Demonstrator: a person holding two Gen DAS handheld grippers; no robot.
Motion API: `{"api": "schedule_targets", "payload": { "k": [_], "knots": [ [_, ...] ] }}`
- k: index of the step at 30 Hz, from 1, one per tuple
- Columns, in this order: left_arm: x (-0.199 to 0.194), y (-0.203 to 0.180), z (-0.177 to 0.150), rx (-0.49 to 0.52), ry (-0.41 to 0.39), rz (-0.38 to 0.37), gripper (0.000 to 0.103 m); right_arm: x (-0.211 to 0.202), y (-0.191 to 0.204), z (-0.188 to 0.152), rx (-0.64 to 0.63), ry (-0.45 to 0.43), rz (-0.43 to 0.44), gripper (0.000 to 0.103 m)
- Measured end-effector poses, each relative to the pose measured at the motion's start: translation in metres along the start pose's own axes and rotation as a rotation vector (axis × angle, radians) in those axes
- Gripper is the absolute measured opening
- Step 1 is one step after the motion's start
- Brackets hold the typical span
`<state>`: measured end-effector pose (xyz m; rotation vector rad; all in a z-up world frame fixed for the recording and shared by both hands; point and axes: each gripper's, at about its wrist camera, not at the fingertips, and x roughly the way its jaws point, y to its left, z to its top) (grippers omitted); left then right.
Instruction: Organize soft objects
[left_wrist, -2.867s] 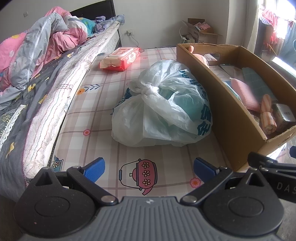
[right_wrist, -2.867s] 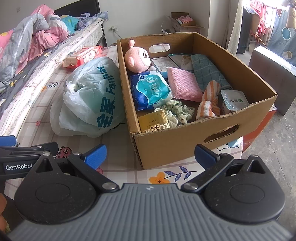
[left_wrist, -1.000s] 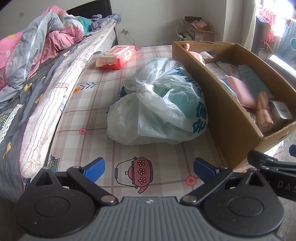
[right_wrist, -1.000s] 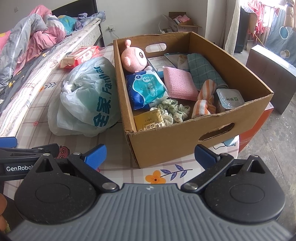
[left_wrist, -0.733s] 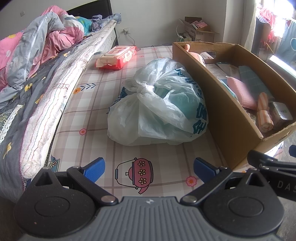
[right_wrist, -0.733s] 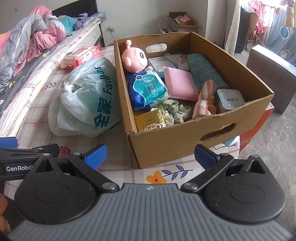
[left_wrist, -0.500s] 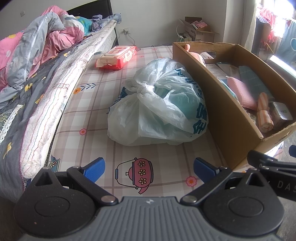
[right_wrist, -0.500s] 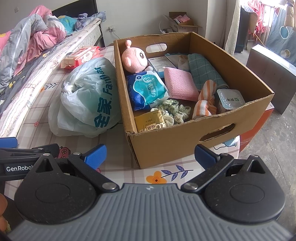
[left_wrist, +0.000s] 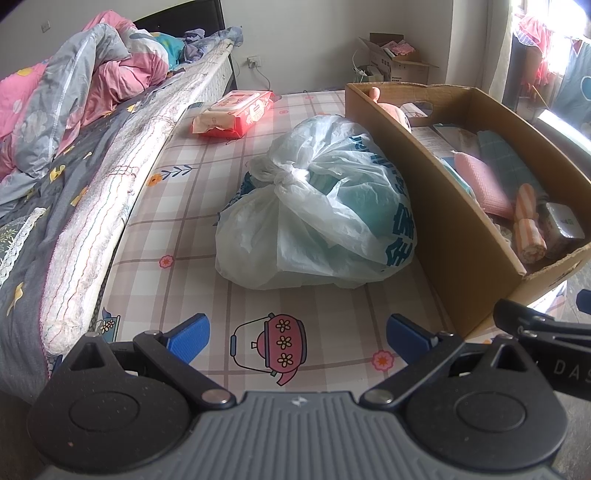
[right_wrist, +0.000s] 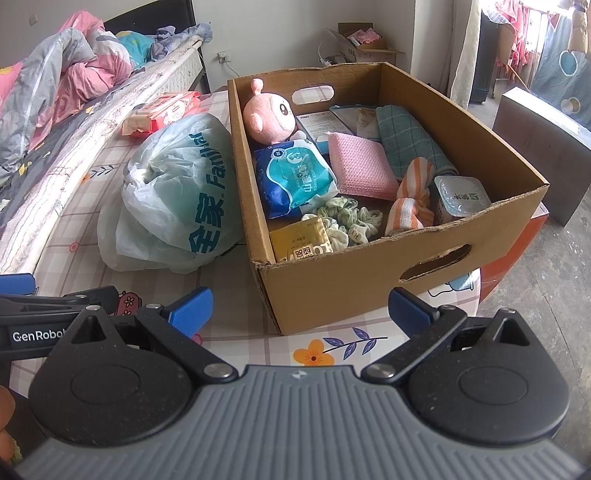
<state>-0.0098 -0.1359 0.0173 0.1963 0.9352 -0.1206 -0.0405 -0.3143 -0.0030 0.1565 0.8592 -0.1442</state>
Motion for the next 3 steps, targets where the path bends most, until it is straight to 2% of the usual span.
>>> {"api": "schedule_targets", "payload": {
  "k": [3],
  "knots": [
    [-0.0001,0.0007,0.0003,-0.003,0.002,0.001,0.102,-0.0001,0.0001,-0.0001,0.001,0.000,0.000,0.102]
  ]
}}
